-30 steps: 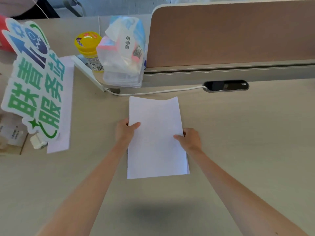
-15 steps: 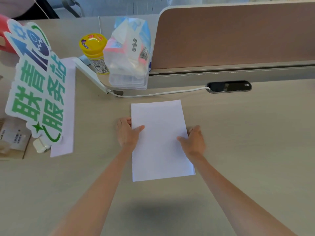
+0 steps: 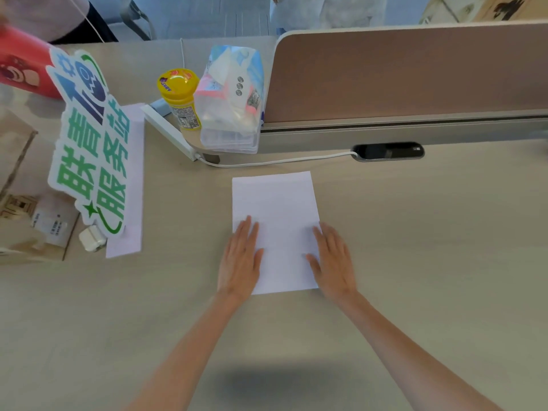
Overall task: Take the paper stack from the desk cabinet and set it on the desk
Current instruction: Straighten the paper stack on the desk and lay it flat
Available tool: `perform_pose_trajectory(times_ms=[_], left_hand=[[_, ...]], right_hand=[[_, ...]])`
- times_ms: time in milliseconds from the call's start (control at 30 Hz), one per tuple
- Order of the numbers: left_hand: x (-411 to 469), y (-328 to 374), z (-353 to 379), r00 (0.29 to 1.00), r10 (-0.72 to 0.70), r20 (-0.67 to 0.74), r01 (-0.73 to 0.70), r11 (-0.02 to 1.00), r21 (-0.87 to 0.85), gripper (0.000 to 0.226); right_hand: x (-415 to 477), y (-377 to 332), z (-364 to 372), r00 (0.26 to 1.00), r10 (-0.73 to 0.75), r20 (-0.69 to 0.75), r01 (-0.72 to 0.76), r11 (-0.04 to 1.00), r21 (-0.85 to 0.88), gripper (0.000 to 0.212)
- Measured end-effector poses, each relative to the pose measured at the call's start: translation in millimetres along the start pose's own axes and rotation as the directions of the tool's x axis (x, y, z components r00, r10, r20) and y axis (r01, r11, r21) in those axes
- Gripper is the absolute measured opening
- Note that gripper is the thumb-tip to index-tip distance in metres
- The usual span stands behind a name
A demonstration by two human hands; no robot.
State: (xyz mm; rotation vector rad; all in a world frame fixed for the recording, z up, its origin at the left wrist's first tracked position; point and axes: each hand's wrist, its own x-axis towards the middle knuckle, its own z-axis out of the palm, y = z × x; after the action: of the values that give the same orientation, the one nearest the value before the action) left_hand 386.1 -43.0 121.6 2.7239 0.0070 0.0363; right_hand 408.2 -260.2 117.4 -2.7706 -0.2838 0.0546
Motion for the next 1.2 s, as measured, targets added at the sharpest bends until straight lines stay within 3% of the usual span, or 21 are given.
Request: perform_pose_trajectory(times_ms=[100, 267, 467, 767, 933, 1200], left_hand=[[-2.9, 3.7, 11.4, 0.99, 0.1, 0.098, -0.112, 0.986, 0.123, 0.057], [-5.8, -11.3, 22.1, 0.971, 0.116, 0.208, -0.169, 0.951, 0.26, 0.062], [-5.0, -21.6, 26.0, 0.968, 0.157, 0.197, -0.214, 0.926, 0.311, 0.059], [-10.2, -22.9, 27.3, 0.979, 0.148, 0.143, -0.179, 0.955, 0.238, 0.058], [-7.3, -21.9, 28.8, 0.978, 0.135, 0.162, -0.178, 0.939, 0.294, 0.058], [3.7, -6.8, 13.9, 0.944, 0.062, 0.323, -0.207, 0.876, 0.436, 0.065]], right_hand=[[-0.9, -3.1, 2.8, 0.987, -0.134, 0.084, 0.146, 0.976, -0.163, 0.057], [-2.7, 11.9, 9.9, 0.959, -0.168, 0.231, 0.222, 0.947, -0.233, 0.057], [-2.8, 23.1, 20.5, 0.958, -0.182, 0.222, 0.229, 0.951, -0.206, 0.059], [-4.8, 31.0, 15.4, 0.93, -0.268, 0.252, 0.315, 0.933, -0.171, 0.057], [-3.5, 28.7, 12.8, 0.932, -0.265, 0.249, 0.318, 0.926, -0.203, 0.057], [6.3, 13.0, -5.2, 0.907, -0.172, 0.385, 0.301, 0.903, -0.306, 0.06]])
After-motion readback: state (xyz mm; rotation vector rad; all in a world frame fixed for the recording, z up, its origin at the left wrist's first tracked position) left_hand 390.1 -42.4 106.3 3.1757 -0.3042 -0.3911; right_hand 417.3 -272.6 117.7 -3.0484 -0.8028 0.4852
